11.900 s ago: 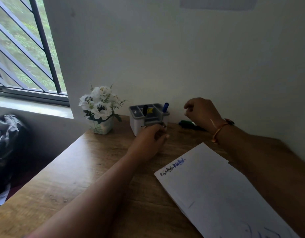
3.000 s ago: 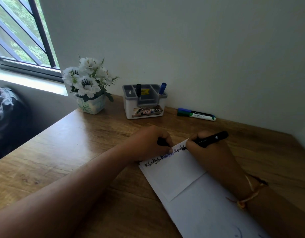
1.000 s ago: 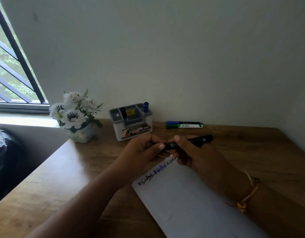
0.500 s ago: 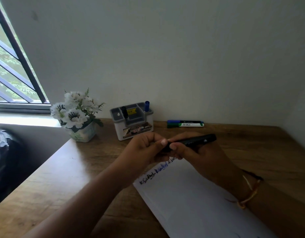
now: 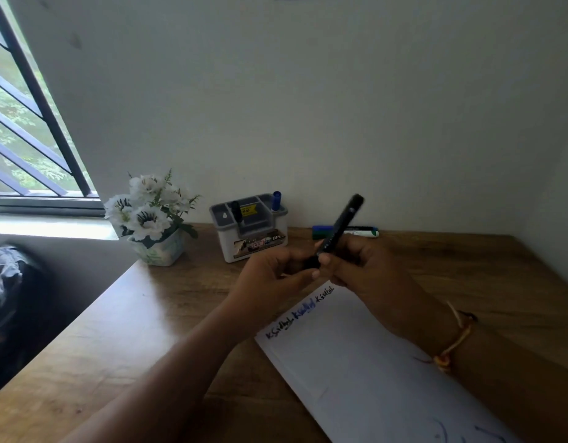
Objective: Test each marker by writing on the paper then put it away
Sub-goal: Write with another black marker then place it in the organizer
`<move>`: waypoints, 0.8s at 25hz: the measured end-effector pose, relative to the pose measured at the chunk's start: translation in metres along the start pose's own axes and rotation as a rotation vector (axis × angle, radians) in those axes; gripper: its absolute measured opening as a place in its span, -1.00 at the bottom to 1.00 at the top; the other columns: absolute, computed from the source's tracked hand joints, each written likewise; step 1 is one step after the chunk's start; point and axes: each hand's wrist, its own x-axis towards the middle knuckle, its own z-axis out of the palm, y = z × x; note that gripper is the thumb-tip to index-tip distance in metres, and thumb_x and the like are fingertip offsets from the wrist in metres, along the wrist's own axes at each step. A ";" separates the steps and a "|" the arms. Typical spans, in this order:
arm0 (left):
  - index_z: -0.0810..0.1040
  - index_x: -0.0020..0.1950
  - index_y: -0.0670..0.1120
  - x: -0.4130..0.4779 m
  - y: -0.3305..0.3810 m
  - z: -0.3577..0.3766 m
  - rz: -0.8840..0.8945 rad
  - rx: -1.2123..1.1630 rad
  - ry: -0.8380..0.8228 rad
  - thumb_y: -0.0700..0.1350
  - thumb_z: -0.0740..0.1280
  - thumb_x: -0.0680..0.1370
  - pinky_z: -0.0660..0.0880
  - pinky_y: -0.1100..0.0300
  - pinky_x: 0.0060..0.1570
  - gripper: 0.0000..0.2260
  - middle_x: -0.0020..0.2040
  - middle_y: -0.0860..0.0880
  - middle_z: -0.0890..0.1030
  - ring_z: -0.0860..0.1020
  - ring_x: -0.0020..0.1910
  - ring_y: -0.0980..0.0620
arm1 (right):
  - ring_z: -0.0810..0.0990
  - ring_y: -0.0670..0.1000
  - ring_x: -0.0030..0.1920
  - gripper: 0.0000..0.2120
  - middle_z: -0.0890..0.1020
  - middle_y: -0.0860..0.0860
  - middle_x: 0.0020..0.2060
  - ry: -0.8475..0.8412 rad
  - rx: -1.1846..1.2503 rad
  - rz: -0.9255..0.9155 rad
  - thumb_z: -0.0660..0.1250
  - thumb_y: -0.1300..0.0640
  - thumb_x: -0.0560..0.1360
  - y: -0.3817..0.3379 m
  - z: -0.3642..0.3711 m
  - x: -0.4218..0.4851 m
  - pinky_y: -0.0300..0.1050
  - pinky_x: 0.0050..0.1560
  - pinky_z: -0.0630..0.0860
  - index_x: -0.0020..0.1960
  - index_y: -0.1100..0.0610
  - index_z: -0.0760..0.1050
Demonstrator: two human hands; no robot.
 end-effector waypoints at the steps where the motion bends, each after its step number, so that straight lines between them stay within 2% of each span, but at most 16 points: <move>1: 0.65 0.01 0.09 0.000 0.000 0.002 0.009 0.033 0.001 -0.19 0.46 0.50 0.62 0.20 0.00 -0.81 -0.08 0.03 0.74 0.69 -0.07 0.14 | 0.68 -0.07 0.01 -0.83 0.72 0.01 -0.03 0.000 -0.026 -0.001 0.35 0.14 0.53 0.001 0.001 0.001 -0.11 0.02 0.58 0.11 0.05 0.59; 4: 0.61 0.10 0.07 0.001 -0.005 0.002 0.005 0.137 0.048 -0.11 0.44 0.52 0.59 0.28 -0.02 -0.82 -0.03 0.09 0.71 0.66 -0.04 0.22 | 0.69 -0.04 0.02 -0.86 0.70 0.02 -0.02 0.029 -0.111 -0.013 0.25 0.10 0.58 -0.006 0.005 0.009 0.01 0.07 0.62 0.11 0.04 0.52; 7: 0.54 0.22 0.05 0.006 -0.018 -0.007 0.014 0.290 0.150 0.01 0.39 0.55 0.57 0.27 0.03 -0.75 0.06 0.16 0.62 0.58 0.05 0.26 | 0.69 -0.11 -0.16 -0.82 0.68 -0.01 -0.13 0.145 -0.516 -0.104 0.20 0.04 0.60 -0.031 0.004 0.035 -0.19 -0.08 0.65 0.15 0.04 0.50; 8: 0.52 0.24 0.06 0.007 -0.021 -0.011 0.011 0.298 0.188 0.02 0.37 0.55 0.57 0.26 0.04 -0.73 0.08 0.17 0.60 0.57 0.07 0.26 | 0.68 -0.11 -0.20 -0.79 0.68 -0.01 -0.16 0.174 -0.606 -0.129 0.21 0.03 0.60 -0.041 0.003 0.046 -0.22 -0.13 0.64 0.17 0.04 0.51; 9: 0.51 0.24 0.07 0.008 -0.023 -0.014 0.010 0.300 0.221 0.03 0.37 0.55 0.56 0.25 0.05 -0.73 0.08 0.18 0.59 0.56 0.07 0.26 | 0.68 -0.08 -0.22 -0.77 0.68 0.01 -0.18 0.194 -0.691 -0.170 0.22 0.02 0.59 -0.049 0.002 0.058 -0.16 -0.15 0.65 0.18 0.06 0.54; 11: 0.49 0.23 0.08 0.010 -0.025 -0.018 0.005 0.335 0.261 0.01 0.36 0.56 0.54 0.24 0.06 -0.74 0.09 0.19 0.56 0.54 0.08 0.24 | 0.65 0.03 -0.18 -0.75 0.68 0.07 -0.17 0.196 -0.902 -0.261 0.27 0.02 0.56 -0.060 0.001 0.084 -0.05 -0.13 0.60 0.14 0.09 0.61; 16: 0.46 0.28 0.07 0.014 -0.033 -0.022 -0.032 0.435 0.242 0.02 0.35 0.57 0.51 0.24 0.06 -0.71 0.16 0.13 0.55 0.53 0.11 0.17 | 0.54 0.13 0.05 -0.75 0.57 0.17 0.05 0.079 -1.368 -0.262 0.35 0.05 0.50 -0.064 0.012 0.141 -0.15 -0.07 0.36 0.12 0.11 0.64; 18: 0.46 0.30 0.06 0.015 -0.033 -0.024 -0.034 0.437 0.233 0.01 0.35 0.57 0.47 0.29 0.04 -0.70 0.14 0.16 0.52 0.51 0.10 0.19 | 0.53 0.15 0.09 -0.75 0.53 0.19 0.12 0.043 -1.435 -0.249 0.38 0.10 0.49 -0.061 0.020 0.151 -0.16 -0.05 0.36 0.15 0.13 0.62; 20: 0.45 0.31 0.05 0.014 -0.034 -0.025 -0.034 0.429 0.226 0.01 0.34 0.58 0.44 0.33 0.00 -0.69 0.13 0.16 0.51 0.50 0.08 0.20 | 0.53 0.15 0.14 -0.72 0.50 0.18 0.18 0.009 -1.429 -0.246 0.38 0.20 0.48 -0.060 0.029 0.159 -0.13 0.07 0.43 0.19 0.13 0.60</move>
